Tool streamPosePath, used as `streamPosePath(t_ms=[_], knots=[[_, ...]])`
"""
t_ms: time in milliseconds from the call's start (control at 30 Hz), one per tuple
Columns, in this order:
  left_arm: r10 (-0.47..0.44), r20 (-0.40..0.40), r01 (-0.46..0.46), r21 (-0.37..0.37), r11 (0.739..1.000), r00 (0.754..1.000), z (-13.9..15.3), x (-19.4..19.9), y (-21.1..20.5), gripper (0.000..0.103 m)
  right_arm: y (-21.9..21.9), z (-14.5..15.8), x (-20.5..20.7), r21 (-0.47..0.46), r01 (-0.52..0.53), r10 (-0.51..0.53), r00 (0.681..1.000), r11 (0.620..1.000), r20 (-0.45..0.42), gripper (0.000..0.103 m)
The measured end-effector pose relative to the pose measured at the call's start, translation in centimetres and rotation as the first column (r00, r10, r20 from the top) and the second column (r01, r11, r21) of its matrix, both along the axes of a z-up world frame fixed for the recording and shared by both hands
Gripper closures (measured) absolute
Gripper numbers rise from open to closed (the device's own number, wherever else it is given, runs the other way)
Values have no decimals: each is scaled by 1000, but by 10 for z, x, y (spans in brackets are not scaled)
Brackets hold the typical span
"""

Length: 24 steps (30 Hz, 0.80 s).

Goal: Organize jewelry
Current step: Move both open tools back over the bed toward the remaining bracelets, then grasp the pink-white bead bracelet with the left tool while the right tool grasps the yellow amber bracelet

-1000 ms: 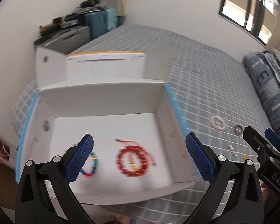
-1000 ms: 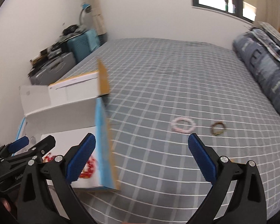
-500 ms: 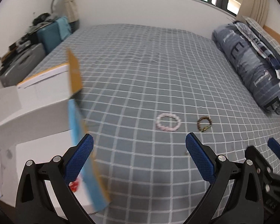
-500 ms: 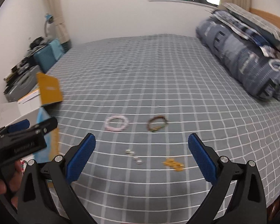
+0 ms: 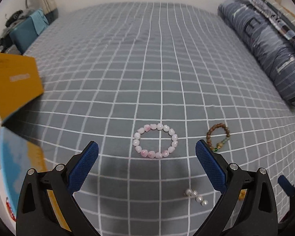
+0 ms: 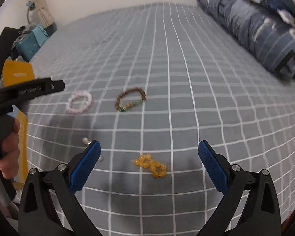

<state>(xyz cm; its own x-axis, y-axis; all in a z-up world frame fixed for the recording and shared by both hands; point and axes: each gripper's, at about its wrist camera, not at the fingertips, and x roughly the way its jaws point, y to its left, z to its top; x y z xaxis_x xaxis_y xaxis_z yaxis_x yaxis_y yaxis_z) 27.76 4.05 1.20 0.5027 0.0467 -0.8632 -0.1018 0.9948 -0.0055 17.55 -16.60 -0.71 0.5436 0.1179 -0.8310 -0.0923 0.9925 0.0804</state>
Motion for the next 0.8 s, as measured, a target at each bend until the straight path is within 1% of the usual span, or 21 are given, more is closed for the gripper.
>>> streamPosePath(t_ms=[133,233,333,400,500,567,633,700,767,800], knots=[[-13,-10,13,35,999,1000,-22,15,-2,6,-1,-30,8,-8,-10,9,998,1000,-57,8],[-14,-49,15,23,1000,999,-42,25,-4,6,0,-46,12,-9,-16,15,996,1000,-90,8],[-14,-87,17,32,999,996,-60,32,-5,6,0,-53,12,-9,-21,20,995,1000,-102,8],[-7,-118,11,32,999,993,-72,36,-5,6,0,-57,12,-13,-25,24,994,1000,-111,11],[-6,-137,9,16,1000,991,-86,38,-2,6,0,-63,13,-13,-32,30,990,999,-137,18],[-7,-125,10,21,1000,992,-91,39,-2,5,1,-68,14,-29,-33,28,989,999,-146,23],[-15,-116,19,25,1000,993,-94,38,-2,6,-2,-70,17,-24,-29,25,988,999,-152,25],[-14,-116,16,21,1000,993,-95,37,-2,7,-3,-69,17,-20,-24,20,987,1000,-160,32],[-16,-117,18,23,1000,993,-95,35,-2,12,-4,-68,17,-26,-17,12,987,1000,-161,39],[-18,-118,20,21,1000,993,-95,35,0,13,-5,-68,17,-29,-13,8,987,1000,-163,41]])
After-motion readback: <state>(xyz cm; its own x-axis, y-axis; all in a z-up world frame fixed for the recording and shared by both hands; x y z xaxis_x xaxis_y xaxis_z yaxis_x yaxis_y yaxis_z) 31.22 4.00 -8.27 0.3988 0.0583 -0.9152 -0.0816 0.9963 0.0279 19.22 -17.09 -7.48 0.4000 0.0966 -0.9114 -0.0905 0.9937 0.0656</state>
